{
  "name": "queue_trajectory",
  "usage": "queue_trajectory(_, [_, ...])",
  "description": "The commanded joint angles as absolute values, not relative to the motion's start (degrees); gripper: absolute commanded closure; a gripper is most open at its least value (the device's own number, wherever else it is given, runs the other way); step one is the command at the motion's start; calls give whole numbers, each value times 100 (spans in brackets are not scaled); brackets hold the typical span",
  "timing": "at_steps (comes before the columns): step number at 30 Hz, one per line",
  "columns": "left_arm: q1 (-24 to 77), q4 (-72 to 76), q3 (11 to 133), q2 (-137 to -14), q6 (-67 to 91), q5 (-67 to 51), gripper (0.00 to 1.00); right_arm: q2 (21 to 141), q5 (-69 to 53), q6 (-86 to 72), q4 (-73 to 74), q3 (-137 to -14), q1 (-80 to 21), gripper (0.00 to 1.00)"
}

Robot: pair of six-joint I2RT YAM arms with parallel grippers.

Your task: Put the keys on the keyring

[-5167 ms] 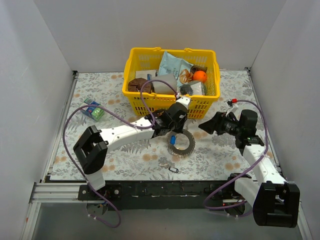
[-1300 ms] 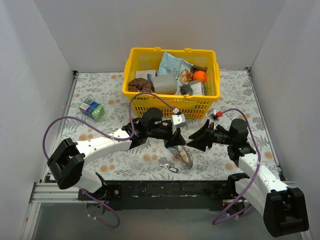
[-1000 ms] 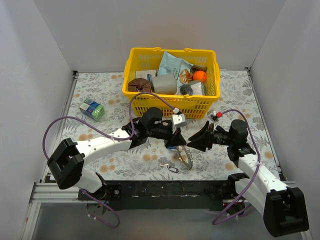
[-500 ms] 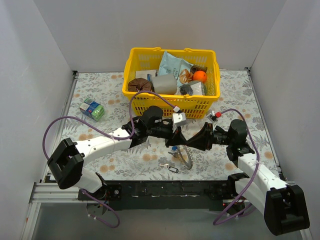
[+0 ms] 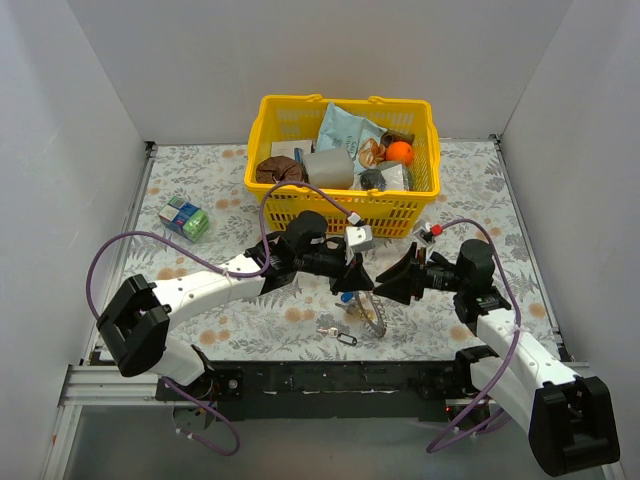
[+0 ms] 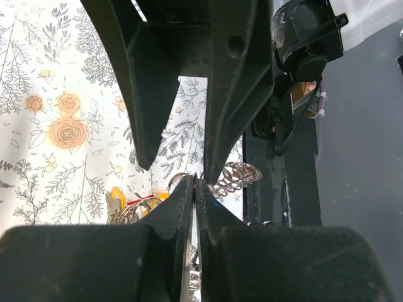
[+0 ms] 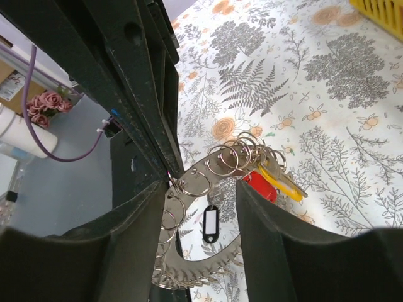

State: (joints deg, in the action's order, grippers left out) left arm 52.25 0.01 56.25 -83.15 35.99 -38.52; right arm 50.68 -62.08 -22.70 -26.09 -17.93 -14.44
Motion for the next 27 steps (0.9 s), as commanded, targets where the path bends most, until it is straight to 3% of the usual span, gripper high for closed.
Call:
queue_trajectory(1, [5238,53,5836,-8165,3533,-3946,100,4808,-5925,-2048,-2268,-2100,-1476,39])
queue_trajectory(4, [5238,123,5748,-8182,3542,-3920,100,4676,-5810,-1960,-2066,-2083,-1477,37])
queue_trajectory(8, [5238,228,5669,-8296,3551,-3876,100,4623,-5731,-2048,-2065,-1969,-1476,46])
queue_trajectory(18, [5168,720,5449,-8481,3630,-3744,100,4799,-5941,-2505,-2829,-1609,-1363,56])
queue_trajectory(27, [5045,896,5388,-8596,3735,-3805,100,4711,-5924,-2549,-2689,-1556,-1134,54])
